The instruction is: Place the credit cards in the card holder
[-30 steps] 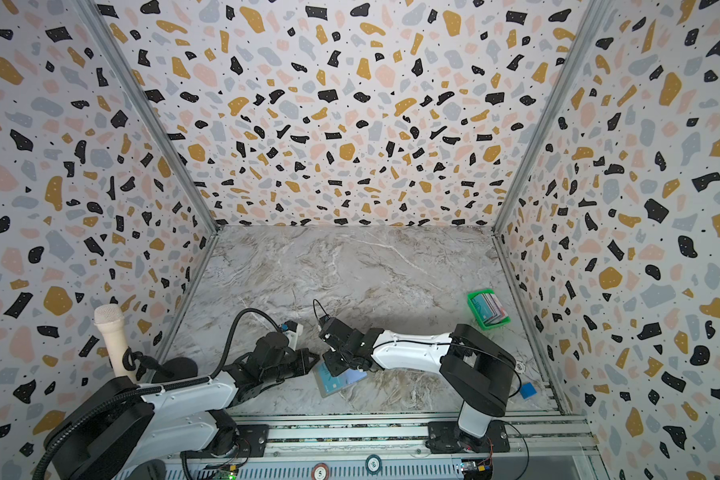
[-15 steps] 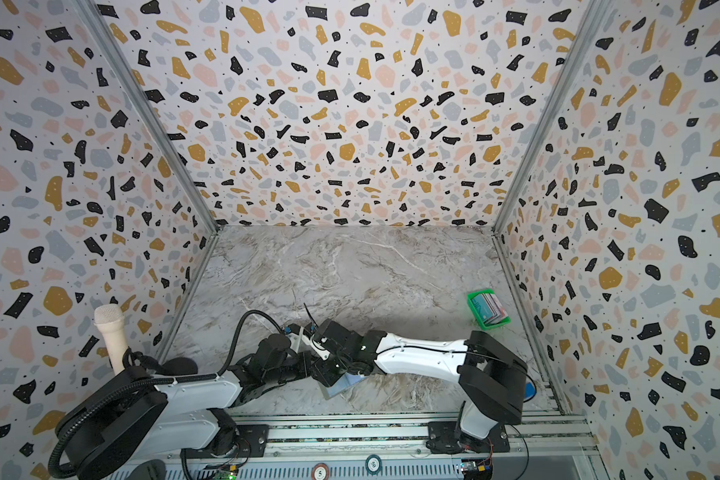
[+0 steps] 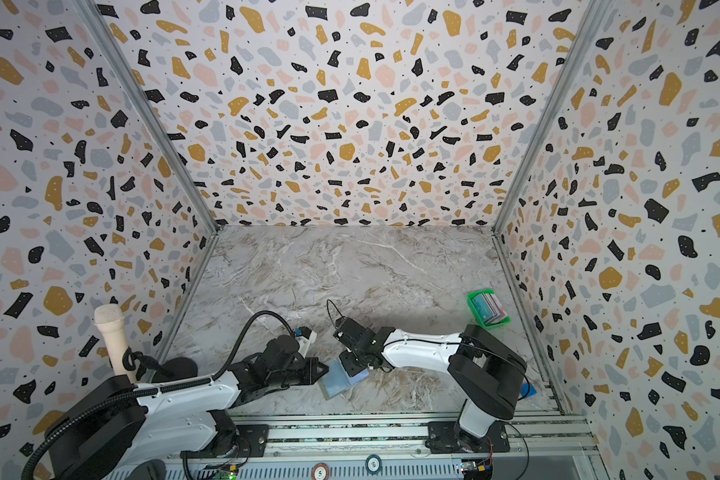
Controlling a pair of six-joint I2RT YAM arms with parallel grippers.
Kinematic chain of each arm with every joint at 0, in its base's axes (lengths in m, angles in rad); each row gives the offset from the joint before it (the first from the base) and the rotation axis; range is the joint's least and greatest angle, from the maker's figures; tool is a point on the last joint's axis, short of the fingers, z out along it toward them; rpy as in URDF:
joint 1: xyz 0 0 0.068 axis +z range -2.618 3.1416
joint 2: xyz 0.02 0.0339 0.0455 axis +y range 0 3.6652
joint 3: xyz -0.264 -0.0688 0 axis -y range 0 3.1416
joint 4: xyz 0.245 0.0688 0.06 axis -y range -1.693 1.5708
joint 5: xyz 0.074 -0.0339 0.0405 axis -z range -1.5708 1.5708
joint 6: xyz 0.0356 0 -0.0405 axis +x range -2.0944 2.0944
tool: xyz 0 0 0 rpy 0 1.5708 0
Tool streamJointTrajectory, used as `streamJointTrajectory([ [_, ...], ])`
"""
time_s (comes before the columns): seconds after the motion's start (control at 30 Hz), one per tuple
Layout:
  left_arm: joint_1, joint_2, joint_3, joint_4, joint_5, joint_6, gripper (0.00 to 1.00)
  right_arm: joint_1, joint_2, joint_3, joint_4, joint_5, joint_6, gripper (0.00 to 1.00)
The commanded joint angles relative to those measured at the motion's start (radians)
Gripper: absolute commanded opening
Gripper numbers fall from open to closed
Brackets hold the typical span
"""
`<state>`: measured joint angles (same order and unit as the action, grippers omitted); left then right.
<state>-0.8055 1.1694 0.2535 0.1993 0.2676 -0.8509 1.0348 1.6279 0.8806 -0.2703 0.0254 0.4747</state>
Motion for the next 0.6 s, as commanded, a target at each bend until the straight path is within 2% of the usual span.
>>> streamJointTrajectory([
  [0.0,-0.006,0.01,-0.016,-0.076,-0.006,0.033,0.0,-0.018,-0.026,-0.023,-0.029,0.065,0.036,0.44],
  [0.27,-0.003,0.076,0.054,-0.09,-0.063,0.093,0.0,-0.013,-0.124,-0.007,-0.03,0.059,0.007,0.5],
  [0.33,0.001,0.106,0.077,-0.084,-0.084,0.112,0.0,-0.007,-0.131,-0.003,-0.034,0.027,-0.005,0.5],
  [0.43,0.028,0.126,0.117,-0.062,-0.059,0.119,0.0,0.038,-0.143,-0.012,-0.029,-0.051,-0.05,0.5],
  [0.57,0.041,0.01,0.17,-0.101,-0.099,0.114,0.0,0.169,-0.142,-0.029,-0.083,-0.044,-0.032,0.38],
])
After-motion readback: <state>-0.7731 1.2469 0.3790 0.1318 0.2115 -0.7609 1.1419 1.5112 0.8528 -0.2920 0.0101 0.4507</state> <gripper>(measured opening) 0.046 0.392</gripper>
